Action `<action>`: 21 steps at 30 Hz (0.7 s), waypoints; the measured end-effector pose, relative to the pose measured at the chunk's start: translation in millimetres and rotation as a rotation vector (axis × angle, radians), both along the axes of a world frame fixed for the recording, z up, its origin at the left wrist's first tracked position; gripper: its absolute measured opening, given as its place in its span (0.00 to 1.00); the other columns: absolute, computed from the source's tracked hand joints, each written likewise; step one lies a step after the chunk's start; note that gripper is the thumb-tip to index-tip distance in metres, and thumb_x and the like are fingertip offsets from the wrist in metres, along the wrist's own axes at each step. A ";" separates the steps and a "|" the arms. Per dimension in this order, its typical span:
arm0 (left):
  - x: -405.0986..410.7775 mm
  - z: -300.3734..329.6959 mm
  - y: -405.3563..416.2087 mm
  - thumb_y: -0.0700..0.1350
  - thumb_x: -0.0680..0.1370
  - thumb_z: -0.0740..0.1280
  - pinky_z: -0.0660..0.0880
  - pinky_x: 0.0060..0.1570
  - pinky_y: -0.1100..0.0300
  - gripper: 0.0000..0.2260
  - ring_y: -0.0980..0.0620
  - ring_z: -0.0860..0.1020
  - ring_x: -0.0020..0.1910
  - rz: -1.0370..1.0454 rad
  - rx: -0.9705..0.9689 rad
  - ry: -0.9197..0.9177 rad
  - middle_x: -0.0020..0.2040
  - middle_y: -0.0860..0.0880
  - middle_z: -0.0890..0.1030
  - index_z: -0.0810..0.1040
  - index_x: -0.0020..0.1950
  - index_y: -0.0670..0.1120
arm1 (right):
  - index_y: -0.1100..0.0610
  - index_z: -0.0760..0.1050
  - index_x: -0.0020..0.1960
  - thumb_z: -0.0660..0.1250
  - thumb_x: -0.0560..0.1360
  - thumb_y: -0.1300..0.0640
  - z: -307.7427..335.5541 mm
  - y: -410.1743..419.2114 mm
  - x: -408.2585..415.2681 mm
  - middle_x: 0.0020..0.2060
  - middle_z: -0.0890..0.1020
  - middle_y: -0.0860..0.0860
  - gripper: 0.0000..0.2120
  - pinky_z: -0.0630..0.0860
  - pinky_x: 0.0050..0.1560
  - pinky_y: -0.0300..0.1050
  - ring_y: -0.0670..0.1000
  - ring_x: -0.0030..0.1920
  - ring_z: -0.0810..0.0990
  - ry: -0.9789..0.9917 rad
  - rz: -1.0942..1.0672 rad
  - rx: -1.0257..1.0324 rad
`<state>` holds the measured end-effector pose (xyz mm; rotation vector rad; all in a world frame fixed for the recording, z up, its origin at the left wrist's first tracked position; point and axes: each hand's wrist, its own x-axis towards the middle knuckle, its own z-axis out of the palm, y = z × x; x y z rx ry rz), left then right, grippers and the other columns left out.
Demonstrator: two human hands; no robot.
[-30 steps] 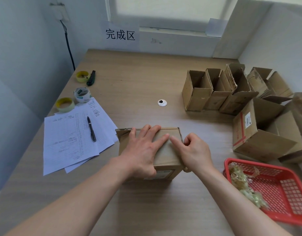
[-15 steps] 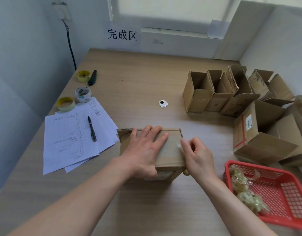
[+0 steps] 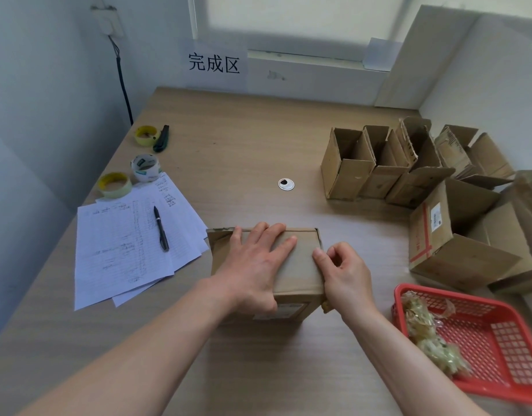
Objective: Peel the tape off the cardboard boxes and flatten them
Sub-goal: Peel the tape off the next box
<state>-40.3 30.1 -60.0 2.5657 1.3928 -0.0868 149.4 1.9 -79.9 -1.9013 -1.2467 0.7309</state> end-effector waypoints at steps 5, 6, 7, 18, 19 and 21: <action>-1.3 -1.2 -2.1 0.58 0.62 0.73 0.42 0.74 0.35 0.53 0.49 0.41 0.76 0.006 0.011 -0.018 0.77 0.54 0.43 0.45 0.79 0.55 | 0.54 0.69 0.37 0.62 0.80 0.43 -1.5 -5.0 0.3 0.30 0.76 0.48 0.18 0.69 0.32 0.40 0.45 0.34 0.75 -0.038 -0.012 0.071; -1.6 -1.6 -2.7 0.57 0.62 0.73 0.42 0.74 0.35 0.53 0.49 0.41 0.76 0.007 0.014 -0.018 0.77 0.54 0.43 0.45 0.79 0.55 | 0.54 0.68 0.37 0.65 0.77 0.42 -0.8 -4.6 -1.6 0.30 0.75 0.48 0.19 0.67 0.28 0.36 0.43 0.32 0.74 -0.042 0.003 0.064; -1.8 -2.2 -3.1 0.57 0.61 0.73 0.42 0.73 0.35 0.53 0.49 0.41 0.76 0.008 0.016 -0.015 0.77 0.54 0.43 0.45 0.79 0.55 | 0.54 0.67 0.37 0.69 0.74 0.41 -1.1 -3.2 -3.2 0.29 0.74 0.47 0.20 0.66 0.24 0.34 0.41 0.29 0.73 -0.038 0.011 0.041; -2.2 -3.3 -0.4 0.58 0.60 0.74 0.42 0.74 0.35 0.55 0.49 0.41 0.76 0.003 0.011 -0.006 0.77 0.54 0.43 0.45 0.79 0.55 | 0.53 0.72 0.38 0.65 0.79 0.53 -2.5 -10.5 3.2 0.31 0.76 0.48 0.11 0.68 0.25 0.35 0.42 0.30 0.74 0.050 -0.026 0.102; -2.8 -3.6 -0.6 0.58 0.60 0.74 0.42 0.74 0.35 0.55 0.49 0.41 0.76 0.003 0.011 -0.008 0.77 0.54 0.43 0.45 0.79 0.55 | 0.53 0.74 0.39 0.64 0.79 0.55 -2.3 -12.5 4.8 0.33 0.77 0.50 0.10 0.71 0.24 0.38 0.42 0.30 0.75 0.130 -0.046 0.100; -2.8 -3.2 -0.1 0.58 0.61 0.74 0.42 0.74 0.35 0.55 0.49 0.41 0.76 0.001 0.011 -0.008 0.77 0.54 0.43 0.45 0.79 0.55 | 0.54 0.77 0.40 0.63 0.80 0.56 0.4 -14.3 7.9 0.34 0.79 0.51 0.11 0.77 0.29 0.51 0.47 0.34 0.78 0.255 -0.074 0.079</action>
